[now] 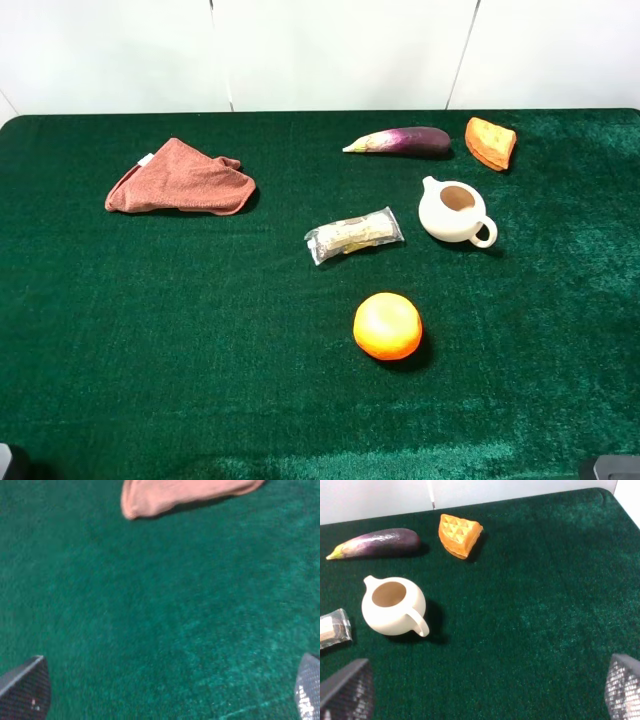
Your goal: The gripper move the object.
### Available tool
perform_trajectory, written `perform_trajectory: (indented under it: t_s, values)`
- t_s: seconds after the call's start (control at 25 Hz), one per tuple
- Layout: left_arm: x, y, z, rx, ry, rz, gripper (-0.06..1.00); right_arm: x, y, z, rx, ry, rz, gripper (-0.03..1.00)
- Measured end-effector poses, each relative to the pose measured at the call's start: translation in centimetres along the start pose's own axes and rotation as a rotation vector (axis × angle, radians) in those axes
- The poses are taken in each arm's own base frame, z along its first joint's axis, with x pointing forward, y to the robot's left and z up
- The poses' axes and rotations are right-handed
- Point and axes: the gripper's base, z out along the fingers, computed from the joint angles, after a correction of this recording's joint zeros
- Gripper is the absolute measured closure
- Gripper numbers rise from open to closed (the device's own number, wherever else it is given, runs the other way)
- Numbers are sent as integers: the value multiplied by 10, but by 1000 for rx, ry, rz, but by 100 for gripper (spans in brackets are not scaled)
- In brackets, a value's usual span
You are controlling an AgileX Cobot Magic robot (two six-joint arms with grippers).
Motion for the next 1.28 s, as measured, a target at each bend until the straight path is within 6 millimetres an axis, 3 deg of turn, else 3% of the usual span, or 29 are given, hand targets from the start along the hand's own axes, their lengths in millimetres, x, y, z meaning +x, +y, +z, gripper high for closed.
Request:
perform_trajectory:
  t_s: [0.6, 0.92, 1.28]
  values:
    - [47, -2, 17, -125, -139, -203, -5, 0, 0, 0, 0, 0, 0, 28]
    - [59, -5, 8, -122, -243, -209, -5, 0, 0, 0, 0, 0, 0, 28]
    - [59, -5, 8, -129, -247, -167, -5, 0, 0, 0, 0, 0, 0, 28]
